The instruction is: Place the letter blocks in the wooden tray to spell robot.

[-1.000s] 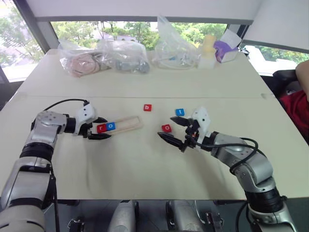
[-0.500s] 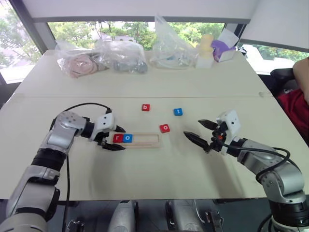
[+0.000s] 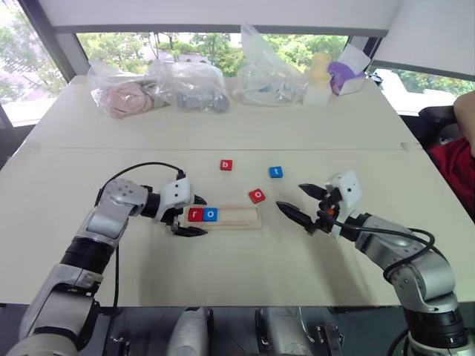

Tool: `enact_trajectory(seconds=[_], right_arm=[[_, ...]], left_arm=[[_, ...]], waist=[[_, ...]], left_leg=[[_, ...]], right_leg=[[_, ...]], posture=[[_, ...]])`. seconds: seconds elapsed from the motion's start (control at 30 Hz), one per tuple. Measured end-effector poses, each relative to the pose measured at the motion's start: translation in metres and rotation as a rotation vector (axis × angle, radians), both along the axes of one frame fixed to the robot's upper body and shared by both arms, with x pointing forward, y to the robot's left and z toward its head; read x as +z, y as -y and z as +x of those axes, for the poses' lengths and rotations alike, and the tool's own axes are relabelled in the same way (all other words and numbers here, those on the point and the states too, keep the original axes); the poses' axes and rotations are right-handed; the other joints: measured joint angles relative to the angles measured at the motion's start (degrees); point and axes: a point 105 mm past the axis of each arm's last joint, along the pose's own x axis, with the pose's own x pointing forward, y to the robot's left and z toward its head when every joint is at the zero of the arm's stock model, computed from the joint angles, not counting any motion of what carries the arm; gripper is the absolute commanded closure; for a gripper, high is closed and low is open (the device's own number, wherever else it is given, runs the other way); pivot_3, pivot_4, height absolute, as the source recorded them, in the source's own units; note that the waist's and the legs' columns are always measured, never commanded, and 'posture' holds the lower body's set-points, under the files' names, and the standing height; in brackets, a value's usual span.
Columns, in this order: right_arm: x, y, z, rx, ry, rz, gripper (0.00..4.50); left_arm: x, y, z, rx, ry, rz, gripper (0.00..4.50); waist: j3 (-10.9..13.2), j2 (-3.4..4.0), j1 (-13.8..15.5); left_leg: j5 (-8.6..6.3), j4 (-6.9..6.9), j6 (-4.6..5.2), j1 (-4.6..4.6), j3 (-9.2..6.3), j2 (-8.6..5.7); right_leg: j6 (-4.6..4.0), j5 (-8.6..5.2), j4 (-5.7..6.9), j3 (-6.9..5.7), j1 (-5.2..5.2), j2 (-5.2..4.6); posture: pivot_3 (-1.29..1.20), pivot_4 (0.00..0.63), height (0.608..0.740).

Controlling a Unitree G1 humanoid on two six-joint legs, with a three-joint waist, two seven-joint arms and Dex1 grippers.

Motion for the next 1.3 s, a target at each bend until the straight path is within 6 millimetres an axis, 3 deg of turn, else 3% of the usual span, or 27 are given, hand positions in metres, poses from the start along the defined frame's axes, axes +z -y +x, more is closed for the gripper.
enact_trajectory(seconds=[0.23, 0.33, 0.5, 0.6, 0.7, 0.83, 1.0, 1.13, 1.3], right_arm=[[0.006, -0.002, 0.007, -0.015, 0.024, -0.004, 0.00], [0.017, -0.013, 0.015, -0.006, 0.055, 0.013, 0.00], [0.026, -0.051, 0.024, 0.086, 0.051, 0.006, 0.00], [0.032, -0.074, 0.043, 0.112, 0.049, -0.005, 0.00], [0.032, -0.101, 0.068, 0.087, 0.011, -0.005, 0.00], [0.012, -0.130, 0.089, 0.041, -0.087, -0.029, 0.00], [-0.005, -0.140, 0.113, -0.104, -0.143, -0.045, 0.00], [-0.017, -0.145, 0.120, -0.190, -0.168, -0.046, 0.00], [-0.017, -0.160, 0.120, -0.214, -0.177, -0.016, 0.00]], left_arm=[[0.002, -0.005, -0.001, 0.040, 0.031, -0.006, 0.04], [0.015, -0.015, 0.001, 0.115, 0.066, -0.048, 0.04], [0.046, -0.051, -0.013, 0.243, 0.047, -0.081, 0.04], [0.060, -0.065, -0.020, 0.330, 0.047, -0.145, 0.04], [0.066, -0.073, -0.006, 0.515, 0.145, -0.302, 0.04], [0.056, -0.088, 0.007, 0.764, 0.242, -0.402, 0.04], [0.041, -0.103, 0.006, 0.980, 0.326, -0.451, 0.04], [0.028, -0.103, 0.003, 1.082, 0.346, -0.482, 0.04], [0.029, -0.101, 0.003, 1.126, 0.386, -0.523, 0.04]], waist=[[0.01, 0.01, -0.18], [0.01, 0.01, -0.34], [0.05, 0.03, -1.04], [0.07, 0.07, -1.47], [0.06, 0.06, -1.52], [0.04, 0.00, -1.42], [0.03, -0.01, -1.47], [0.01, -0.04, -1.51], [0.01, -0.03, -1.72]], left_leg=[[0.00, 0.00, 0.00, 0.00, 0.01, 0.03], [0.00, 0.00, 0.00, 0.00, 0.00, 0.09], [0.00, -0.08, 0.00, -0.01, 0.01, 0.15], [0.00, -0.08, 0.00, 0.02, 0.02, 0.14], [0.00, -0.07, -0.01, 0.06, 0.01, 0.15], [0.00, -0.14, -0.01, -0.07, -0.03, 0.06], [0.01, -0.36, -0.06, -0.09, 0.02, -0.06], [0.10, -0.65, -0.21, -0.09, 0.06, -0.11], [0.12, -0.81, -0.24, -0.09, 0.08, -0.09]], right_leg=[[-0.02, -0.01, 0.00, 0.01, -0.01, -0.01], [-0.01, 0.01, 0.02, 0.01, -0.04, 0.01], [-0.08, -0.03, 0.01, 0.02, -0.10, -0.04], [-0.16, -0.06, 0.01, 0.01, -0.09, -0.08], [0.00, 0.04, 0.04, 0.01, -0.07, -0.09], [0.03, 0.07, 0.05, -0.01, -0.21, -0.19], [0.02, 0.08, 0.03, -0.01, -0.30, -0.47], [0.00, 0.10, 0.03, -0.02, -0.47, -0.57], [-0.04, 0.11, 0.05, -0.02, -0.60, -0.54]], posture=[[0.00, 0.150, 0.735], [0.00, 0.150, 0.735], [0.00, 0.150, 0.735], [0.00, 0.150, 0.735], [0.00, 0.150, 0.735], [0.00, 0.150, 0.735], [0.00, 0.150, 0.735], [0.00, 0.150, 0.735], [0.00, 0.150, 0.735]])
